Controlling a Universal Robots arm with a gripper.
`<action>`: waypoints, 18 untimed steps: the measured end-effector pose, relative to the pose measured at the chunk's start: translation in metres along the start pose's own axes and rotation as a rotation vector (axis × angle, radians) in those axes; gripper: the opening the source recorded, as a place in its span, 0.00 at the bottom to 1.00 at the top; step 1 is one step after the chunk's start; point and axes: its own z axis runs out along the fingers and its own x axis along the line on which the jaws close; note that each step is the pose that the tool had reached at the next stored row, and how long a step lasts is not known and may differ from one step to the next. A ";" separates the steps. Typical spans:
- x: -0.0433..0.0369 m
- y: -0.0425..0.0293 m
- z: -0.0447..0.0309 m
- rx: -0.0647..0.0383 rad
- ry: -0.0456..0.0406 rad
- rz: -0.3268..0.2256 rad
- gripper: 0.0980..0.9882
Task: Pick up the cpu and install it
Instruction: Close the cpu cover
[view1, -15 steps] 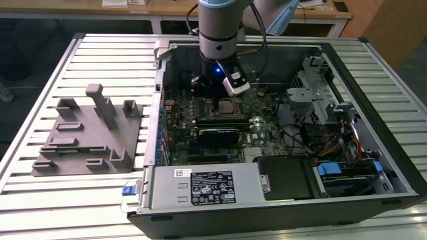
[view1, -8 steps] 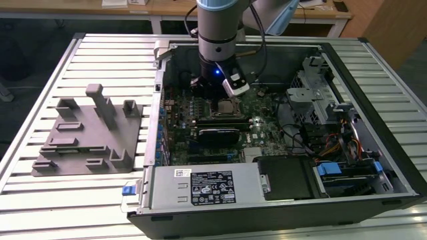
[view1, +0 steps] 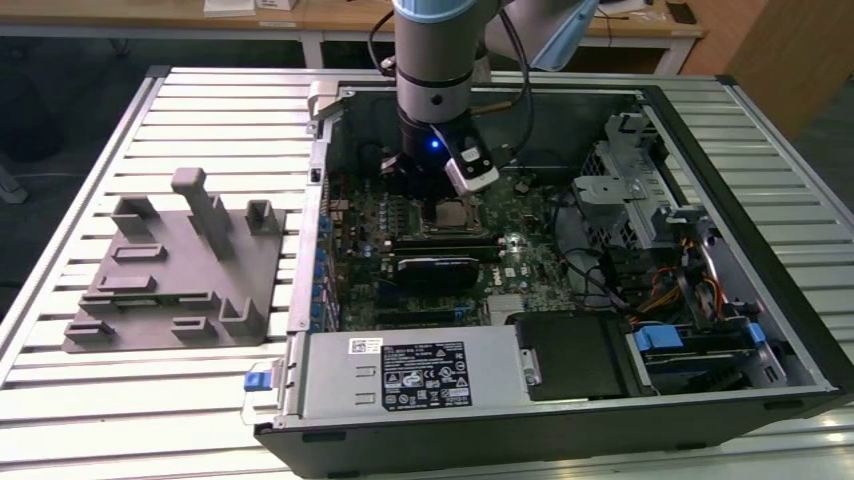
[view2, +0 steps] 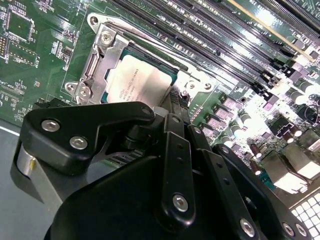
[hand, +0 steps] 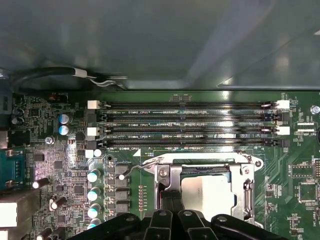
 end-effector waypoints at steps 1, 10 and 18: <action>-0.0002 0.0000 0.0001 0.000 0.0000 0.000 0.01; -0.0032 0.0001 0.0002 0.000 0.0003 0.000 0.01; -0.0050 0.0001 0.0002 0.000 0.0010 0.000 0.01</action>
